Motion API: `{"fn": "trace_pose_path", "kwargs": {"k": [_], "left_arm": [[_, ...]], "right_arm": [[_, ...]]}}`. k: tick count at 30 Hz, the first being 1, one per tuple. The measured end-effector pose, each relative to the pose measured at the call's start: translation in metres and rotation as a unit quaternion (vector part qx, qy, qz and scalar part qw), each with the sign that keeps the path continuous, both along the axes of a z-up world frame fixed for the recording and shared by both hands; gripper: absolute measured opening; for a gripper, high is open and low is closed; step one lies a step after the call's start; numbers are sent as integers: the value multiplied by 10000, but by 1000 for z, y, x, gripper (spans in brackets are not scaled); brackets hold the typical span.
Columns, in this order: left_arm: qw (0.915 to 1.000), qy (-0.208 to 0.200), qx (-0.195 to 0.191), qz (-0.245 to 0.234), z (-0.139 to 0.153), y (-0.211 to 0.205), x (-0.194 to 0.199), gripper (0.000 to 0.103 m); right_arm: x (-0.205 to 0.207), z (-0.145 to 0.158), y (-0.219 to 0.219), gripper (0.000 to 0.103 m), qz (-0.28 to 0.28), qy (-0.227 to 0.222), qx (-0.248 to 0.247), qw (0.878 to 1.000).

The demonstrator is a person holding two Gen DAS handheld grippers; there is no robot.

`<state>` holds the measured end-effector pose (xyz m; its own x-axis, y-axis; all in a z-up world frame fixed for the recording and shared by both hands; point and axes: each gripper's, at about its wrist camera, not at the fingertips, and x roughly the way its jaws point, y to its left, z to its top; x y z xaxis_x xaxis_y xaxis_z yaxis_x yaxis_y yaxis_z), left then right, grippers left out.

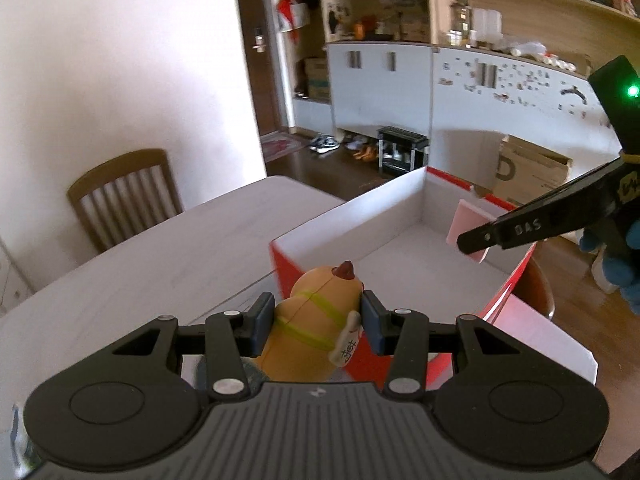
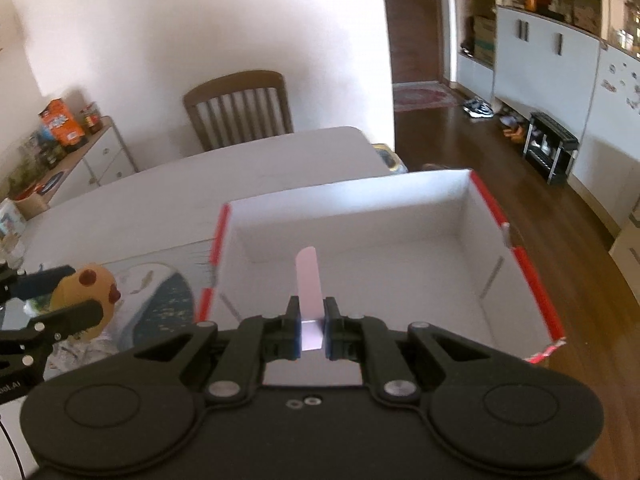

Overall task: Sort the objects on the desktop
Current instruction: 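Carry the sticky-note pad and yellow toy with both tools over the red box, then open the right tool to drop the pad while the left tool releases the toy into the box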

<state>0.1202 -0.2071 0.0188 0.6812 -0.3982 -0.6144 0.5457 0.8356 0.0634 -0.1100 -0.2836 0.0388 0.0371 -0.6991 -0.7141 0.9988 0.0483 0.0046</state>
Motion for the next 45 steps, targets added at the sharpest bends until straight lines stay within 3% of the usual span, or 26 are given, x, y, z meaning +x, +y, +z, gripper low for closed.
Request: {"fn": "trace_pose_path", "kwargs": {"k": [7, 23, 30, 45], "left_arm": [[9990, 114, 120, -415, -7, -47, 22, 45], [9934, 437, 569, -897, -44, -113, 63, 45], [9864, 579, 1001, -1167, -66, -135, 70, 45], [9719, 1092, 1504, -1443, -90, -154, 84, 45]], "right_arm": [[-28, -12, -10, 9, -222, -51, 250, 9994], [-48, -32, -39, 9, -239, -9, 752, 9969], [-48, -49, -50, 9, -190, 35, 1004, 9948], [-43, -74, -70, 9, -37, 323, 1471, 9886]]}}
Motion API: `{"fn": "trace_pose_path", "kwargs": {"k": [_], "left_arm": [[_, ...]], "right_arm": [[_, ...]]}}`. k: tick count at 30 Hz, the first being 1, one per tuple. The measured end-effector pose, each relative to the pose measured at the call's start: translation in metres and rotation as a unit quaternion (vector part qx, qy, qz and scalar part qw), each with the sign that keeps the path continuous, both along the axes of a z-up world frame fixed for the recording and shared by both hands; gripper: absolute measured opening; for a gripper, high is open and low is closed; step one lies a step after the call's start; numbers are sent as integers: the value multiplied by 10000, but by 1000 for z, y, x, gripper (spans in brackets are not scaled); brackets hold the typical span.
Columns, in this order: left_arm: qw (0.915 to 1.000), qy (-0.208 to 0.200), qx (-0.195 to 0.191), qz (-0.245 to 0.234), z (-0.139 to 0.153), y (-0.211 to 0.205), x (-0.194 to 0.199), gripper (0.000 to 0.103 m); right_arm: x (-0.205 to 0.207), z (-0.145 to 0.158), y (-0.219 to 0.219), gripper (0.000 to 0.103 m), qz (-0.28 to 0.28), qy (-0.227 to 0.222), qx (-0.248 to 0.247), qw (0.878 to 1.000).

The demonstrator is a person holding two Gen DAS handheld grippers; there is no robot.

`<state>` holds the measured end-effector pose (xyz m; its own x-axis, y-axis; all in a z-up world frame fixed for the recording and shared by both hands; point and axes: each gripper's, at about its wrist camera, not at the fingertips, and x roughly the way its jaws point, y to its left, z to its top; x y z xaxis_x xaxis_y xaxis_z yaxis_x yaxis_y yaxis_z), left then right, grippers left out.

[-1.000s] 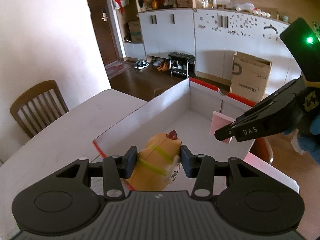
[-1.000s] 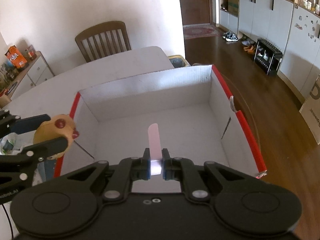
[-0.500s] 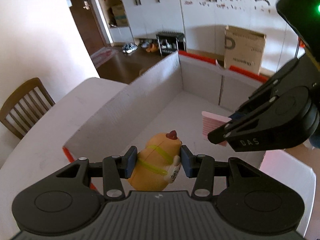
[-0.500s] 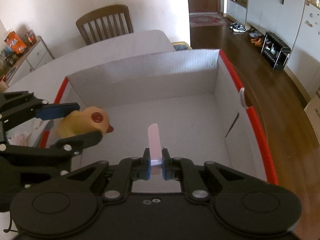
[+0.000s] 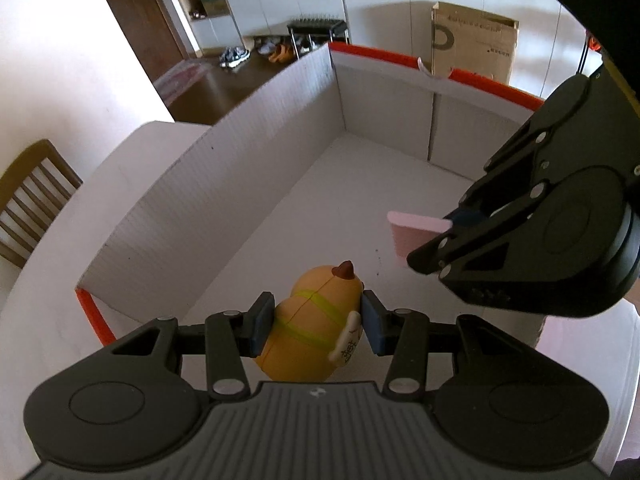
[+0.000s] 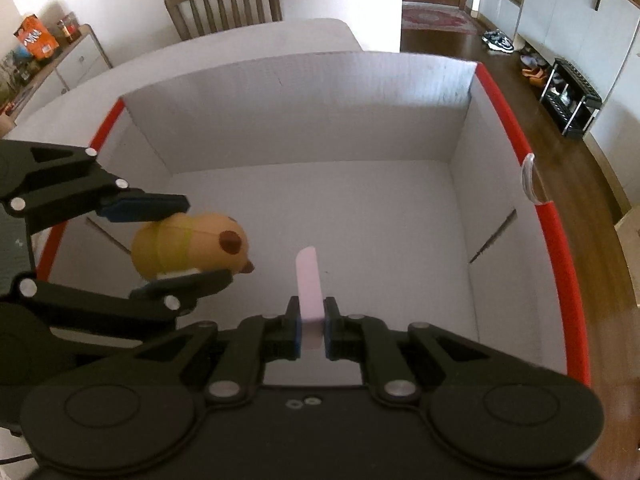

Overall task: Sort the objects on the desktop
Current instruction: 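Open the right tool to drop the pad while the left tool releases the toy into the box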

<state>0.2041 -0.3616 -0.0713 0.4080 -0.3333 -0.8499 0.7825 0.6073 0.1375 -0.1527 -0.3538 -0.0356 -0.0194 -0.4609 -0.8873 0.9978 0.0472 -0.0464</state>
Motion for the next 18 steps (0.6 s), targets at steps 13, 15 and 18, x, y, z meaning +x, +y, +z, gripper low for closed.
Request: {"fn": "trace_pose_path", "kwargs": {"k": [13, 15, 18], "left_arm": [[9991, 328, 258, -69, -11, -3, 3, 47], [9991, 336, 239, -65, -9, -2, 3, 47], [9993, 337, 156, -41, -6, 0, 2, 48]], "right_arm": [[7, -7, -10, 15, -107, 146, 243, 9995], [6, -6, -10, 19, -154, 128, 254, 9995], [8, -5, -8, 24, -182, 107, 257, 9994]]}}
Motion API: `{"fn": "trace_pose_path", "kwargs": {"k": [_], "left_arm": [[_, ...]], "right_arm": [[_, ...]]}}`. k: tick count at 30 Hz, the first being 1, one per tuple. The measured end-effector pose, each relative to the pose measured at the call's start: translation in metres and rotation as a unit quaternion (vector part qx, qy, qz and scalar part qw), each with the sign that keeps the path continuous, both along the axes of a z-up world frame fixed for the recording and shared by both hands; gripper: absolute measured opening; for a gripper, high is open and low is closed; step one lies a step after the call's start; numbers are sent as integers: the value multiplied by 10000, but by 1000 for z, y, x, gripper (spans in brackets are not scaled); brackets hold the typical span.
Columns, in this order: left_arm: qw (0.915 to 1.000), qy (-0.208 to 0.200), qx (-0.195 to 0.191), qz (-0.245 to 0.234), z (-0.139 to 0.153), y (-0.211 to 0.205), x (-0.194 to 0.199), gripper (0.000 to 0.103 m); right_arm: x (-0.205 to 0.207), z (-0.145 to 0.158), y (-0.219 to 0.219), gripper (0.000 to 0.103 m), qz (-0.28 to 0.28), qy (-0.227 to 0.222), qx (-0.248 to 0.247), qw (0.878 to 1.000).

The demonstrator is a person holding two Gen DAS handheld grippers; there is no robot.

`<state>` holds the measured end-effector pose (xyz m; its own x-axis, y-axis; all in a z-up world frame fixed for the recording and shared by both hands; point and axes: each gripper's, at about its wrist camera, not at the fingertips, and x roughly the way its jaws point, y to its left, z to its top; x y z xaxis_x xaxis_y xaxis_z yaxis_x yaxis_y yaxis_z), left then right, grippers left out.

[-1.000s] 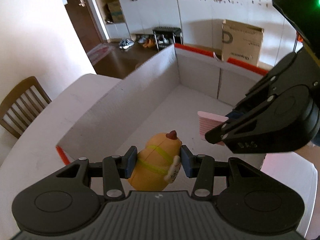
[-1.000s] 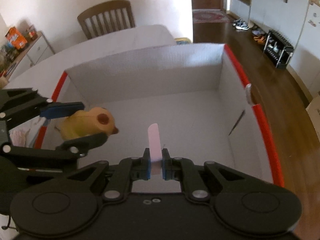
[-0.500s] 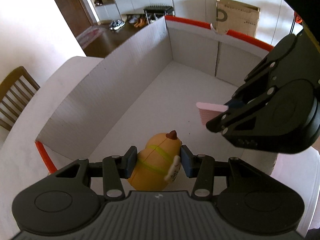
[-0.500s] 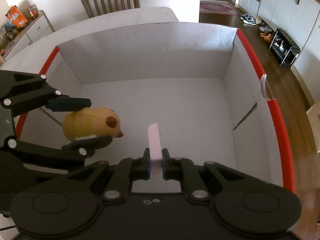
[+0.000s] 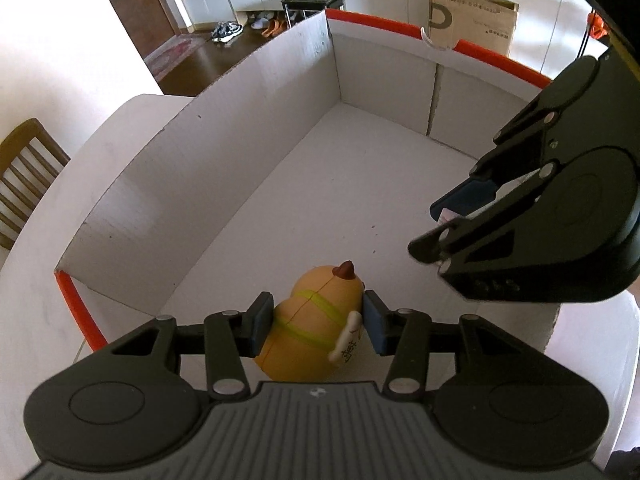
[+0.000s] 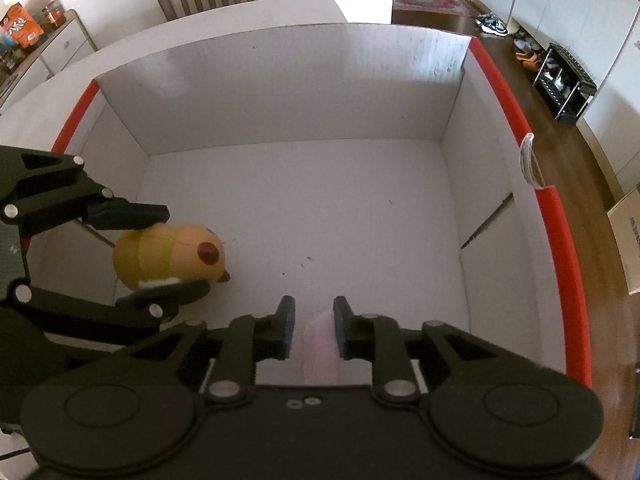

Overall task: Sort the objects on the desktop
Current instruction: 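Open the right tool to drop the pad while the left tool releases the toy into the box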

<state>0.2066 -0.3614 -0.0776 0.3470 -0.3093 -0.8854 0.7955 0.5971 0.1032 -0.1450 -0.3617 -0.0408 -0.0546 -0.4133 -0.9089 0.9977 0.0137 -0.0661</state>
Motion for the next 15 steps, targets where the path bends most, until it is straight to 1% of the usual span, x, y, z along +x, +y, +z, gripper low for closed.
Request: {"fn": "trace_pose_path", "kwargs": {"k": [2, 6, 7, 9, 10, 11, 15], "left_arm": [[10000, -23, -65, 36, 2, 3, -1, 49], [9996, -70, -256, 120, 11, 12, -7, 50], [9993, -93, -319, 141, 14, 15, -9, 51], [9987, -126, -450, 199, 20, 17, -8, 58], [9982, -130, -536, 239, 23, 20, -8, 62], [9977, -137, -602, 274, 26, 22, -9, 62], [9959, -177, -805, 365, 35, 27, -12, 63]], "right_arm": [[0, 2, 2, 34, 6, -4, -1, 10000], [-1, 7, 6, 45, -47, -49, -82, 9999], [-1, 9, 8, 49, -98, -30, -123, 9999], [-2, 15, 12, 55, -122, -63, -195, 9997], [-2, 18, 13, 61, -124, -85, -234, 9996], [-9, 21, 12, 69, -113, -126, -292, 9994], [-12, 32, 16, 73, -92, -204, -443, 9988]]}}
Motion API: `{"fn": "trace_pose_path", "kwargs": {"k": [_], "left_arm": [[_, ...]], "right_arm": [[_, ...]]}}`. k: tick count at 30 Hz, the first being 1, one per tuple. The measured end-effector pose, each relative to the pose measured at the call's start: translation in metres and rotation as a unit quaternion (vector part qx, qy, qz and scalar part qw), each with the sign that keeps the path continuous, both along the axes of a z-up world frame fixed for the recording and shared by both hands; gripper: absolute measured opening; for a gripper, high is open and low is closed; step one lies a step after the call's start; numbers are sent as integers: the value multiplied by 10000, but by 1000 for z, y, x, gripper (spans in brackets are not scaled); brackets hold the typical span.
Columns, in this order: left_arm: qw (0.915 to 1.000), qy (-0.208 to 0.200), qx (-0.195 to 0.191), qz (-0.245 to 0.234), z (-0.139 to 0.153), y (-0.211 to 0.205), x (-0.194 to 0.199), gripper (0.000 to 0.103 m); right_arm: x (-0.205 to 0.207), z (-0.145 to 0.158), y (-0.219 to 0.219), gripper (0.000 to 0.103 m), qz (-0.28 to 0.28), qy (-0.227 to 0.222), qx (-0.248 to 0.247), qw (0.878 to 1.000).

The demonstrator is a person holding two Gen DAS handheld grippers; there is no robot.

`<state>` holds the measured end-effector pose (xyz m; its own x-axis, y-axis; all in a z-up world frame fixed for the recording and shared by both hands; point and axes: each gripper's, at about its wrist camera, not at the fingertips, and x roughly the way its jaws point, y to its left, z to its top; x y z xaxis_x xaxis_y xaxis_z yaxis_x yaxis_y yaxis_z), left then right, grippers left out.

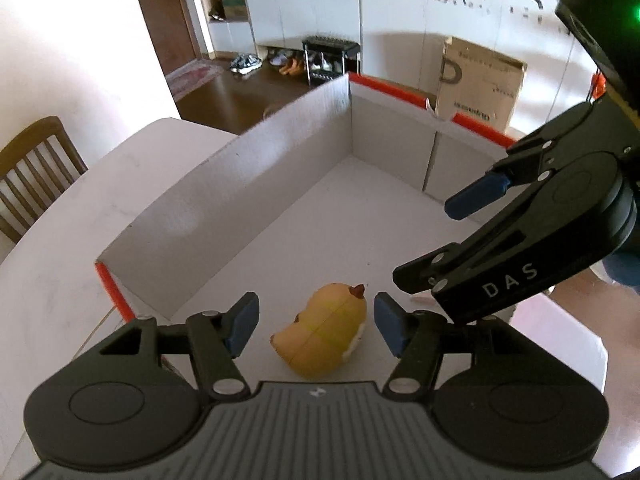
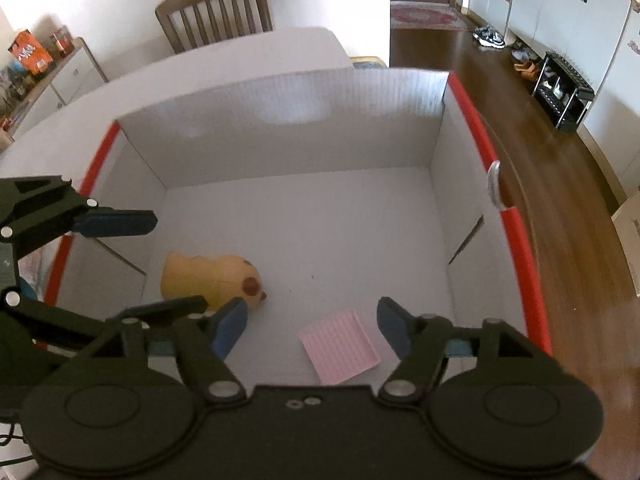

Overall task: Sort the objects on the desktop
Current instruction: 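Open the right tool to drop the pad while the left tool releases the toy into the box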

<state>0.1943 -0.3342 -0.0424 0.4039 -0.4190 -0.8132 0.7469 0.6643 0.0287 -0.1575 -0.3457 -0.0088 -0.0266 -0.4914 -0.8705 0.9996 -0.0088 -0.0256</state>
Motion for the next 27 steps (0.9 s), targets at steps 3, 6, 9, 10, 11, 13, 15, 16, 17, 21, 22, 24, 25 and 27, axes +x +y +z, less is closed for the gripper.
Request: {"fn": "trace_pose_path", "kwargs": {"k": [3, 6, 9, 10, 11, 13, 15, 16, 17, 21, 22, 24, 25, 27], "left_arm": [[9998, -20, -151, 85, 9, 8, -3, 66], [9994, -65, -301, 153, 16, 11, -3, 66], [9987, -149, -432, 212, 26, 20, -11, 68], [9984, -162, -482, 236, 29, 22, -14, 68], [9982, -178, -520, 254, 32, 23, -15, 69], [9976, -236, -588, 297, 36, 26, -20, 71], [9968, -278, -661, 349, 39, 27, -23, 74], [9964, -294, -705, 368, 41, 29, -24, 75], [9961, -307, -736, 381, 42, 30, -25, 76], [9948, -362, -852, 430, 48, 38, -31, 76], [9944, -371, -881, 440, 50, 41, -33, 77], [9939, -408, -918, 458, 52, 49, -37, 77], [9935, -433, -940, 465, 54, 53, -39, 79], [9924, -499, -1001, 506, 57, 65, -43, 82]], "right_arm": [[-3, 6, 4, 76, 16, -66, -76, 9999], [-2, 13, 11, 79, 70, -139, -184, 9997], [-3, 19, 16, 85, 155, -199, -313, 9992], [-3, 21, 19, 86, 170, -209, -359, 9990], [-2, 25, 23, 87, 177, -229, -400, 9988], [-2, 29, 29, 88, 197, -274, -465, 9983], [-1, 34, 34, 90, 233, -308, -536, 9978], [0, 36, 35, 91, 259, -314, -579, 9975], [2, 39, 36, 93, 286, -316, -624, 9971], [11, 46, 43, 98, 350, -346, -794, 9956], [14, 49, 45, 99, 371, -362, -828, 9952], [20, 51, 48, 100, 411, -364, -889, 9945], [23, 52, 49, 100, 430, -360, -917, 9942], [30, 53, 51, 100, 452, -361, -966, 9936]]}}
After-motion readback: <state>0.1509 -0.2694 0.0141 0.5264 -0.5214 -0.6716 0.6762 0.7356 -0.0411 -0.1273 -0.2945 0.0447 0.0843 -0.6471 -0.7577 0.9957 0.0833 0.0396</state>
